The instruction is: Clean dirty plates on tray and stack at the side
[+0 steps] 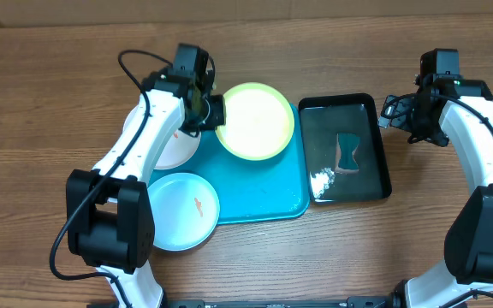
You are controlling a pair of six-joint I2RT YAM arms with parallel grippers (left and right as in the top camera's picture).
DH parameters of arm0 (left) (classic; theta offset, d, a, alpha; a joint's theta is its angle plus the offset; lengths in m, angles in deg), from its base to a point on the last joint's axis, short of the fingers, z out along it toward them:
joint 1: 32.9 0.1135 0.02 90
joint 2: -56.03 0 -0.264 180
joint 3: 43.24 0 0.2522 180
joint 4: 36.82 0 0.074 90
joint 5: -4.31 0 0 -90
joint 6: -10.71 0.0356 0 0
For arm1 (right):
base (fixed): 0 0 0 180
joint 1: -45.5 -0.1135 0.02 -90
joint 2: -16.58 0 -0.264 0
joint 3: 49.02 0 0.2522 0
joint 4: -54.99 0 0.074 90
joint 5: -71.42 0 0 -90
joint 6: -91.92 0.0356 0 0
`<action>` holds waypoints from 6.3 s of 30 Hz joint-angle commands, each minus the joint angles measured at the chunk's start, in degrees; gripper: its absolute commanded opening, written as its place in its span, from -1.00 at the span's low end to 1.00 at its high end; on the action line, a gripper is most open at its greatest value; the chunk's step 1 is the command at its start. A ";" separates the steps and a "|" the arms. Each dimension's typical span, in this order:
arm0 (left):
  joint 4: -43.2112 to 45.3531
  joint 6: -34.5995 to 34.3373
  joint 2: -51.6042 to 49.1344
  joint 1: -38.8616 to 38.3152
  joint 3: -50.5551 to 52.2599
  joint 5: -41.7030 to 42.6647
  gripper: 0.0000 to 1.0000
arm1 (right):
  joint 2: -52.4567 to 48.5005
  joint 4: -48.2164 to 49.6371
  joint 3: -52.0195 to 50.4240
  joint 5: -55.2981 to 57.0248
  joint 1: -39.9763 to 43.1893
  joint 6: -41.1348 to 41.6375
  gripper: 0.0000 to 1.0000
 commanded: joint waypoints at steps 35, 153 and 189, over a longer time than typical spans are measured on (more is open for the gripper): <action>3.67 -0.26 0.26 -27.10 -13.25 -40.26 -0.92 | 0.59 0.13 0.63 -0.24 -0.02 0.22 1.00; 5.01 -0.76 0.24 -39.71 -15.32 -56.15 -0.91 | 0.59 0.13 0.63 -0.26 -0.02 0.22 1.00; -17.07 -7.28 0.22 17.62 -15.32 3.19 -0.92 | 0.59 0.13 0.63 -0.26 -0.02 0.22 1.00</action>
